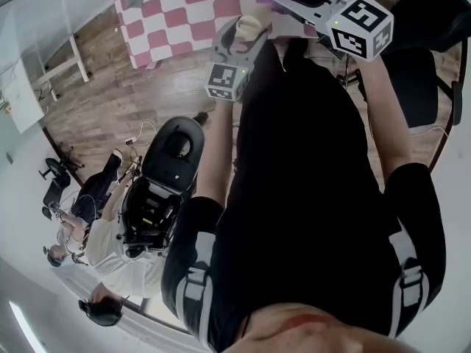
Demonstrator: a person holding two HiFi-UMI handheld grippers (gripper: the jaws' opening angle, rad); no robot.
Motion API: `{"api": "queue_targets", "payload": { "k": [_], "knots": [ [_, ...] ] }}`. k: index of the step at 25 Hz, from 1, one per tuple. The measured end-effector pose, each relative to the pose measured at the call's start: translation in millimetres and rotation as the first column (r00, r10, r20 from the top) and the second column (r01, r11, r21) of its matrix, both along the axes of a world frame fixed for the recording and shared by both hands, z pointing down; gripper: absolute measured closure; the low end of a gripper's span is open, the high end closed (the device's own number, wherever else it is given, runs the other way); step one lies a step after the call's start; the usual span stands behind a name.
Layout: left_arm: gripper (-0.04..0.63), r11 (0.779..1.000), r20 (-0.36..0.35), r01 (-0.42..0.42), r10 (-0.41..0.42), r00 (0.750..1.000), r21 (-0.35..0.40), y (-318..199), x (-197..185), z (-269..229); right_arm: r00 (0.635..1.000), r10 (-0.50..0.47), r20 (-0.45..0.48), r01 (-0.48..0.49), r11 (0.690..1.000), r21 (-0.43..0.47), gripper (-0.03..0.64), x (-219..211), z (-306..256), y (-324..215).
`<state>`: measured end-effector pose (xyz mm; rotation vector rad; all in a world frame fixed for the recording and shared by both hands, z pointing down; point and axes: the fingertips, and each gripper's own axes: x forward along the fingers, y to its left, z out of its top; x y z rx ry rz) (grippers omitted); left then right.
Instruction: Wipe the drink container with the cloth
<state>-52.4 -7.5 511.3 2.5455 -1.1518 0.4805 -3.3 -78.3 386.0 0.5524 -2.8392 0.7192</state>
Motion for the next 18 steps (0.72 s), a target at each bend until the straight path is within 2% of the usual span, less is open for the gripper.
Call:
{"api": "queue_targets", "payload": {
  "k": [4,7,10,14,18],
  "knots": [
    [0.302,0.995,0.116,-0.08,0.073,0.991,0.058,6.4,12.3,-1.7,0.996,-0.048,0.079,0.046,0.999,0.022,0.519,-19.0,-28.2,6.3],
    [0.302,0.989,0.198,-0.131,0.114,0.974,0.075,12.9,20.3,2.4,0.993,-0.087,0.083,0.085,0.996,0.027,0.518,-32.9,-25.3,12.6],
    [0.302,0.981,0.258,-0.174,0.146,0.955,0.089,15.7,26.3,3.2,0.988,-0.137,0.074,0.142,0.988,-0.053,0.518,-42.7,-8.2,18.9],
    [0.302,0.966,0.334,-0.234,0.186,0.924,0.108,19.9,33.3,4.3,0.981,-0.193,-0.033,0.184,0.967,-0.174,0.518,-43.0,34.2,27.6],
    [0.302,0.955,0.375,-0.27,0.208,0.903,0.12,23.3,37.8,6.0,0.973,-0.198,-0.119,0.16,0.949,-0.27,0.518,-34.2,72.1,29.5]
  ]
}}
